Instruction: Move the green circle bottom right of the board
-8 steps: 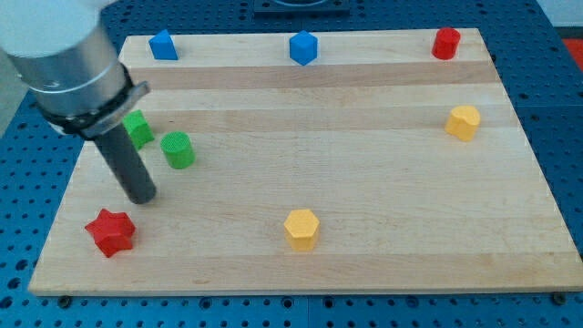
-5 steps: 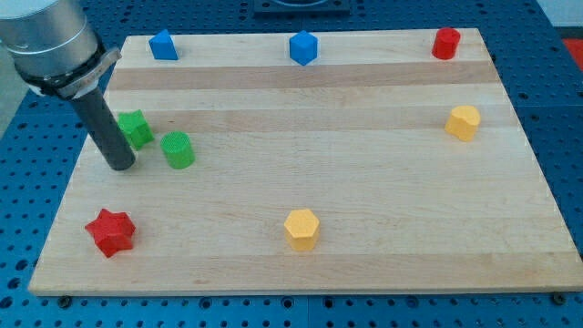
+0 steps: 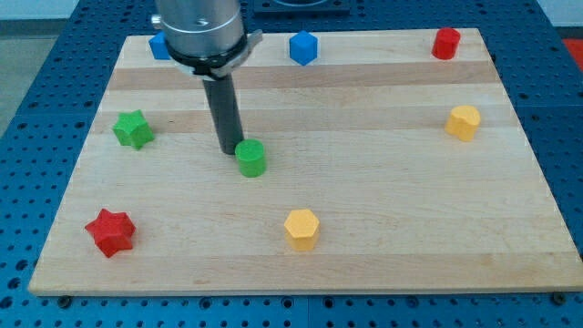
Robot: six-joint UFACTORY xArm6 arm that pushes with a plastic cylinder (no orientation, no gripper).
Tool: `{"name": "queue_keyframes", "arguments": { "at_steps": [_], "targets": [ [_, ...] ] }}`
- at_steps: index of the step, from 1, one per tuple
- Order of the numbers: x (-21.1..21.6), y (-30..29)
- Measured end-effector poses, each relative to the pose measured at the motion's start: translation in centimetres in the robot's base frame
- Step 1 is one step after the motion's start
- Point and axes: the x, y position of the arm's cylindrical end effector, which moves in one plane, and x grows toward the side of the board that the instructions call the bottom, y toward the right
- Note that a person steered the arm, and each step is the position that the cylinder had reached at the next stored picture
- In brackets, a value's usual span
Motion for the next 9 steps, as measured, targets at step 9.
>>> {"name": "queue_keyframes", "arguments": {
  "at_steps": [9],
  "targets": [
    [5.2,13.8]
  ]
}}
